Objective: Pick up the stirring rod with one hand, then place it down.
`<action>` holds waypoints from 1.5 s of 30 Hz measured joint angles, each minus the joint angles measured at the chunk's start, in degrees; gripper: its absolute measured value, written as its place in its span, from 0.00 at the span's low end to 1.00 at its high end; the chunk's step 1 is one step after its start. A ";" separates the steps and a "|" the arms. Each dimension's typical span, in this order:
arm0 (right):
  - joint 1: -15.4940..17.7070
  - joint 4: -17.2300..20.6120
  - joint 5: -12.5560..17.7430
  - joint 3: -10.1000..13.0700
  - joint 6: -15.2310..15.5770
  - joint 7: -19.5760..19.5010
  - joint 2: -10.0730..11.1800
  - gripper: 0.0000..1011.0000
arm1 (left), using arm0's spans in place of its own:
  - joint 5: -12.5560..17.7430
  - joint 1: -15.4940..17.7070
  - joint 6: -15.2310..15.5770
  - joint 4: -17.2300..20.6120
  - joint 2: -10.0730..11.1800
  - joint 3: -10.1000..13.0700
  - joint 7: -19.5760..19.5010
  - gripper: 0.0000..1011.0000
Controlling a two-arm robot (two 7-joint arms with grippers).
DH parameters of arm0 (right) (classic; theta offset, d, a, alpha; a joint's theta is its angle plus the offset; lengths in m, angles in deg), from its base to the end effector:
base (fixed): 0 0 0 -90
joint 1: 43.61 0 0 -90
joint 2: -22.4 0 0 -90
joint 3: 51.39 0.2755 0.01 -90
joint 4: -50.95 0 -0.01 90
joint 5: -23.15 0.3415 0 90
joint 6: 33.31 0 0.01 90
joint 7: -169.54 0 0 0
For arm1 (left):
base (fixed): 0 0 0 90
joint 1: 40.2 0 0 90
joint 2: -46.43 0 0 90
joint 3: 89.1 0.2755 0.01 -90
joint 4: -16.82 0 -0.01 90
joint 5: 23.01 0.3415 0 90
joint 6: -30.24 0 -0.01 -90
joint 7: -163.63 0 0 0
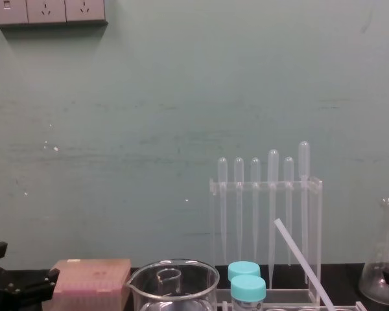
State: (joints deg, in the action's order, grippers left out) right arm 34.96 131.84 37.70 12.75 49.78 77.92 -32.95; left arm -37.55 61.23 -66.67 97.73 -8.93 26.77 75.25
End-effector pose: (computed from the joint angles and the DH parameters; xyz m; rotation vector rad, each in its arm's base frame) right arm 0.3866 -0.0659 -0.2969 -0.3046 -0.2850 -1.2481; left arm 0.3866 0.0657 -0.2968 0.3043 -0.2852 1.2477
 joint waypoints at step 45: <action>0.39 0.17 -0.77 1.34 -1.22 -0.27 -0.67 0.99 | 0.00 0.00 0.00 0.00 0.00 0.00 0.00 0.99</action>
State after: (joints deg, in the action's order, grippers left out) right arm 35.35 132.02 36.93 14.09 48.56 77.65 -33.62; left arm -37.56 61.23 -66.67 97.73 -8.93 26.77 75.25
